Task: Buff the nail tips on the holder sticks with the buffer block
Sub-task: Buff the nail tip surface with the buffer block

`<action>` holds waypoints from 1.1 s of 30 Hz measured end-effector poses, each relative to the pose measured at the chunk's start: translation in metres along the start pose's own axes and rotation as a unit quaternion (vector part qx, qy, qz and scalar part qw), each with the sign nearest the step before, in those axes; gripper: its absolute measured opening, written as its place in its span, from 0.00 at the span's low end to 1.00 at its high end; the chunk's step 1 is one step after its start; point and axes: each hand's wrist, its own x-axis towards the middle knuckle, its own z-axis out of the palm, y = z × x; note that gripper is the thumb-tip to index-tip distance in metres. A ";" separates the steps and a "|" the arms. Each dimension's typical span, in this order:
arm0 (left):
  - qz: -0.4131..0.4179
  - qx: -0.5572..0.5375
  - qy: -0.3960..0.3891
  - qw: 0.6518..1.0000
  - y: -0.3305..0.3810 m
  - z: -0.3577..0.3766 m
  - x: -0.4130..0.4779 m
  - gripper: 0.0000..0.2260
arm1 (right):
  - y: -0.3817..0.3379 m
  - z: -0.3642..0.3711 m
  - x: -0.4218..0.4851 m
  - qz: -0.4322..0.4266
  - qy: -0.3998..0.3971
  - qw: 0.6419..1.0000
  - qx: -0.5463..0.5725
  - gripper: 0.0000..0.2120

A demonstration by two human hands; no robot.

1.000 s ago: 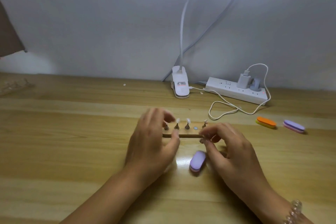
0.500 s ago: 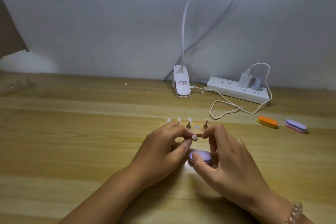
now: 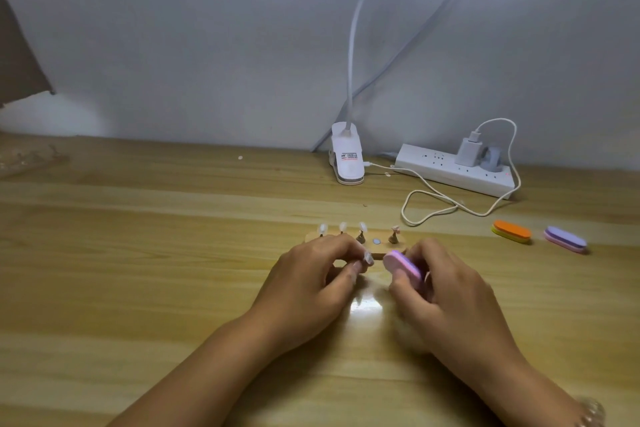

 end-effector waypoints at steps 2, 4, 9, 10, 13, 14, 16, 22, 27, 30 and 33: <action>0.009 0.005 -0.003 1.000 0.001 0.001 -0.001 0.07 | 0.002 0.001 0.001 0.003 0.027 0.999 0.041 0.06; 0.016 0.008 0.000 1.000 0.001 0.001 -0.001 0.05 | 0.001 0.002 0.001 -0.031 0.033 0.998 0.042 0.06; 0.027 0.022 0.007 0.999 0.002 0.000 0.000 0.05 | -0.004 0.005 -0.003 -0.093 -0.020 0.995 -0.017 0.19; 0.028 0.022 0.008 0.999 0.002 -0.001 0.000 0.04 | -0.004 0.005 -0.003 -0.087 -0.015 0.996 -0.021 0.22; 0.023 0.007 0.005 1.000 0.003 -0.001 0.000 0.04 | -0.001 0.003 -0.002 -0.062 0.018 0.998 -0.017 0.23; 0.024 0.005 0.002 1.000 0.003 -0.001 0.000 0.03 | -0.001 0.002 -0.001 -0.056 0.017 0.998 -0.018 0.24; 0.026 0.002 -0.006 1.000 0.004 -0.001 -0.001 0.04 | -0.002 0.002 -0.002 -0.064 -0.001 0.998 -0.026 0.26; 0.007 -0.021 -0.008 1.000 0.004 -0.003 -0.001 0.07 | -0.004 0.003 -0.004 -0.093 -0.040 0.995 -0.011 0.31; 0.011 -0.013 -0.011 1.000 0.004 -0.004 0.000 0.06 | -0.002 0.003 -0.002 -0.095 -0.010 0.995 0.035 0.23; 0.023 0.013 -0.023 0.999 0.005 -0.002 -0.001 0.06 | 0.003 0.002 0.001 -0.054 0.031 0.995 0.076 0.15; 0.023 0.022 -0.024 0.999 0.006 -0.003 -0.001 0.07 | -0.002 0.001 -0.002 -0.080 0.019 0.996 0.028 0.15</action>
